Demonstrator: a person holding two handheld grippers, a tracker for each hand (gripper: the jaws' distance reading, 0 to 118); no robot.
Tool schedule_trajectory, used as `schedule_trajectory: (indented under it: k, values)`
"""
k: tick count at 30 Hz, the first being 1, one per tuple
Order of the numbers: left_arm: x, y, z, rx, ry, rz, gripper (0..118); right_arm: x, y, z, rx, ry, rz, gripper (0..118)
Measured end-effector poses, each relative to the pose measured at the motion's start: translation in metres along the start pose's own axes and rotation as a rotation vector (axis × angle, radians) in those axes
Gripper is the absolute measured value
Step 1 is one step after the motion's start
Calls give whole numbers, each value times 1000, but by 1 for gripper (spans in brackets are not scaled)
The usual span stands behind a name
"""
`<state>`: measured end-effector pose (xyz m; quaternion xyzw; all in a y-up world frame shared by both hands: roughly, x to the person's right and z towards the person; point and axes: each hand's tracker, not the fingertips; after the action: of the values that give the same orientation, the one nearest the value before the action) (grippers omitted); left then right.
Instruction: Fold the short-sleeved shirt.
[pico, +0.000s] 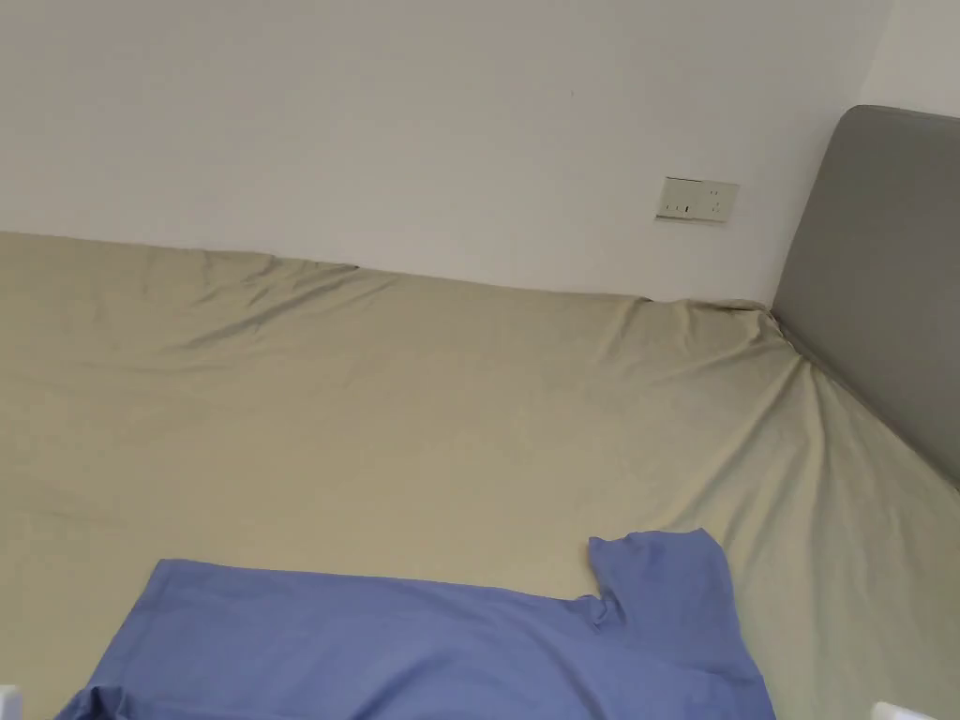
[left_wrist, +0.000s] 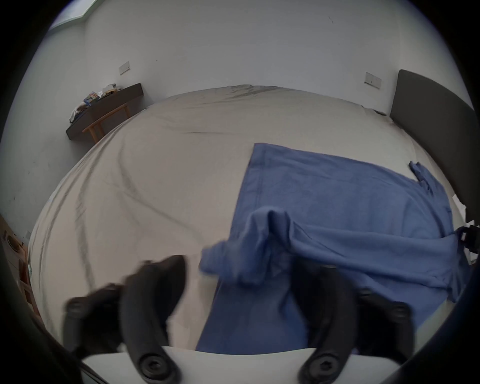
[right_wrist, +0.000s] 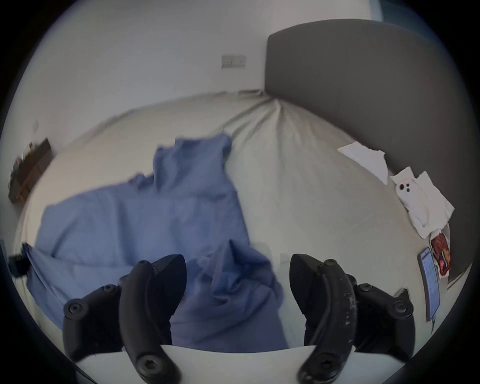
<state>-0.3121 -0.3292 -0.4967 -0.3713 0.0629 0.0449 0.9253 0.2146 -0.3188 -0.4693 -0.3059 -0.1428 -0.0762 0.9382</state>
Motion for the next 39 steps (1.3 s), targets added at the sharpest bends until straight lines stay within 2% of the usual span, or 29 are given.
schedule_trajectory:
  k: [1, 2, 3, 6, 7, 8, 9, 10, 11, 15, 18, 22, 23, 24, 25, 28, 32, 33, 34, 35, 39]
  values:
    - [-8, -4, 20, 66, -16, 51, 105, 2, -3, 20, 59, 16, 16, 85]
    - [-14, -10, 39, 113, -17, 88, 104, 2, -9, 39, 94, 25, 53, 85]
    - [-18, -16, 54, 129, -11, 102, 97, 1, -14, 58, 100, 36, 104, 85]
    - [-21, -38, 85, 111, 32, 73, 36, -6, -42, 98, 37, 32, 275, 83]
    - [-22, -47, 92, 112, 36, 65, 26, -9, -55, 108, 36, 33, 303, 72]
    - [-22, -57, 98, 109, 35, 60, 27, -11, -70, 120, 45, 28, 300, 55]
    - [-20, -62, 103, 102, 30, 54, 24, -13, -81, 128, 44, 22, 292, 33]
    - [-18, -69, 106, 95, 25, 55, 10, -14, -92, 136, 28, 14, 277, 3]
    - [-16, -76, 108, 86, 31, 65, 0, -15, -101, 144, -5, 10, 265, 2]
    - [-6, -96, 113, 45, 1, 101, 0, -19, -124, 164, -78, 20, 256, 1]
    - [-1, -101, 107, 29, -35, 105, 0, -17, -129, 163, -116, 44, 203, 2]
    - [1, -84, 82, 63, -36, 17, 0, -17, -118, 160, -106, 39, 209, 2]
    - [2, -77, 74, 89, -27, 1, 2, -17, -113, 160, -99, 40, 203, 2]
    - [1, -71, 67, 102, -25, -11, 11, -17, -111, 160, -95, 44, 193, 2]
    - [-2, -66, 60, 94, -28, -22, 25, -16, -109, 160, -90, 54, 170, 2]
    - [-7, -51, 36, 71, -13, -43, 37, -16, -104, 159, -101, 75, 124, 2]
    - [-19, -40, 5, 54, -15, -50, 74, -21, -105, 155, -120, 71, 174, 2]
    - [-19, -39, 1, 46, -20, -56, 86, -22, -105, 154, -125, 74, 178, 2]
    - [-20, -37, -3, 36, -24, -62, 107, -23, -104, 153, -131, 79, 177, 2]
    - [-20, -35, -7, 27, -30, -71, 115, -23, -104, 153, -137, 86, 172, 2]
    - [-15, -36, -12, -28, -50, -94, 115, -25, -101, 150, -136, 96, 157, 2]
